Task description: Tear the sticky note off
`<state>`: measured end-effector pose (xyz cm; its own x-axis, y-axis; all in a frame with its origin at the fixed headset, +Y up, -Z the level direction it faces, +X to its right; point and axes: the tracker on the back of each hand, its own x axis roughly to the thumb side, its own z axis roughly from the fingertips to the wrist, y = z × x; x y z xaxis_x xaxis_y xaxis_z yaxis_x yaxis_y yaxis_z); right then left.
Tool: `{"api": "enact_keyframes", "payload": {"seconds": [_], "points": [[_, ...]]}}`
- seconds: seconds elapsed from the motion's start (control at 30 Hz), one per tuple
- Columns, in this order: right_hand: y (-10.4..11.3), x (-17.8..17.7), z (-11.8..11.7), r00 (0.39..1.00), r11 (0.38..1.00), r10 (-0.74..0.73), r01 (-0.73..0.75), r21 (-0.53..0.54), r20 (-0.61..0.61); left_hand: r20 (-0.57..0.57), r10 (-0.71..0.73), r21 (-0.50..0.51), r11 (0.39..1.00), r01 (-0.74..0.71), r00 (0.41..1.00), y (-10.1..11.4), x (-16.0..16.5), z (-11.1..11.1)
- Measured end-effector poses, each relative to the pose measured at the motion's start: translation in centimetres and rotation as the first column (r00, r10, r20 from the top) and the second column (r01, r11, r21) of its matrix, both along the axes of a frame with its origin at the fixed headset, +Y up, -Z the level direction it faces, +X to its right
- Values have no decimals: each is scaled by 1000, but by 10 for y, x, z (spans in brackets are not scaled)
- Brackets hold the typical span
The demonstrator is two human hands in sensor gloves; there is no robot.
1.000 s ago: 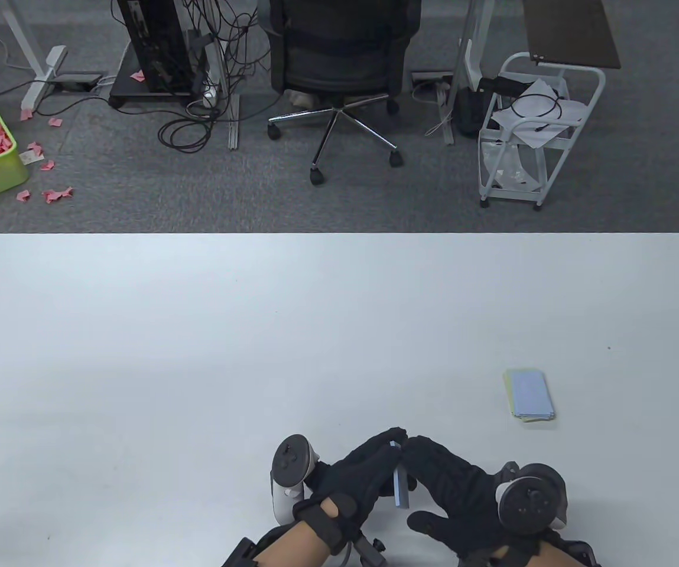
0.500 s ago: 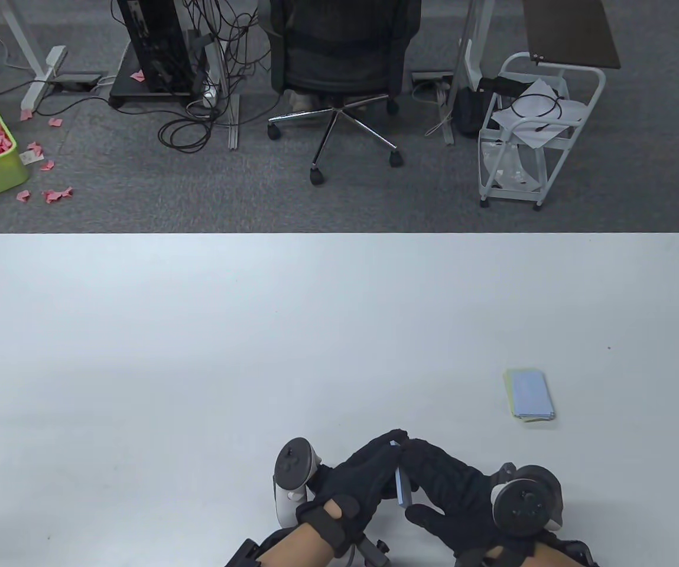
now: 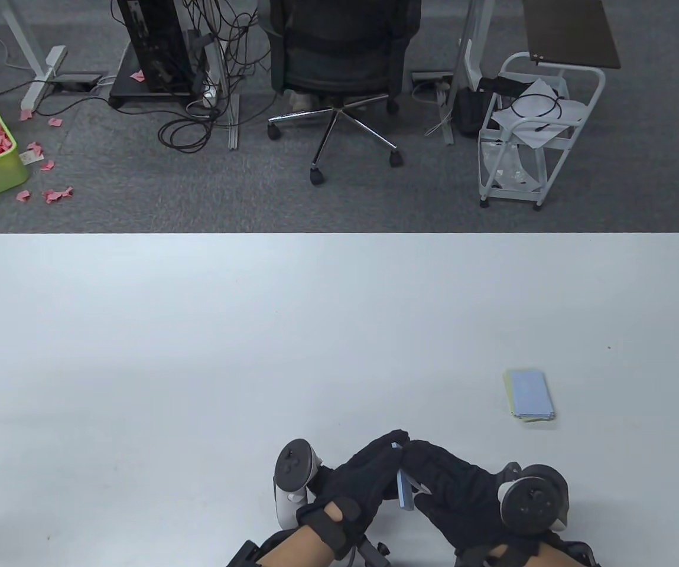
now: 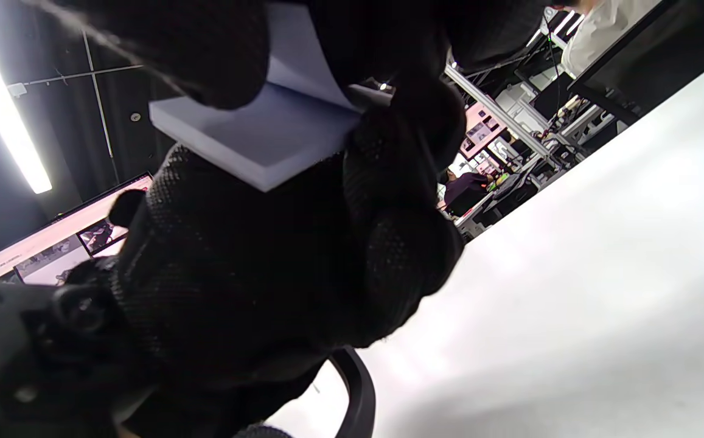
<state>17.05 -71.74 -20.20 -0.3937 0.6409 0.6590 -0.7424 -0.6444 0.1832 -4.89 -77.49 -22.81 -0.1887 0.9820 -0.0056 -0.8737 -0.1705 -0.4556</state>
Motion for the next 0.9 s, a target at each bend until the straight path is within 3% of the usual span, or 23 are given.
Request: {"api": "enact_keyframes", "payload": {"seconds": [0.23,0.57,0.9], "points": [[-2,-5,-2,992,994,-71,79,-79,105,-77,-4,34,999,6,997,1,4,2],[3,-16,9,990,997,-65,59,46,127,-180,57,130,991,-33,982,15,11,10],[5,-14,12,986,990,-136,132,45,100,-181,87,163,985,-57,980,22,8,12]]}}
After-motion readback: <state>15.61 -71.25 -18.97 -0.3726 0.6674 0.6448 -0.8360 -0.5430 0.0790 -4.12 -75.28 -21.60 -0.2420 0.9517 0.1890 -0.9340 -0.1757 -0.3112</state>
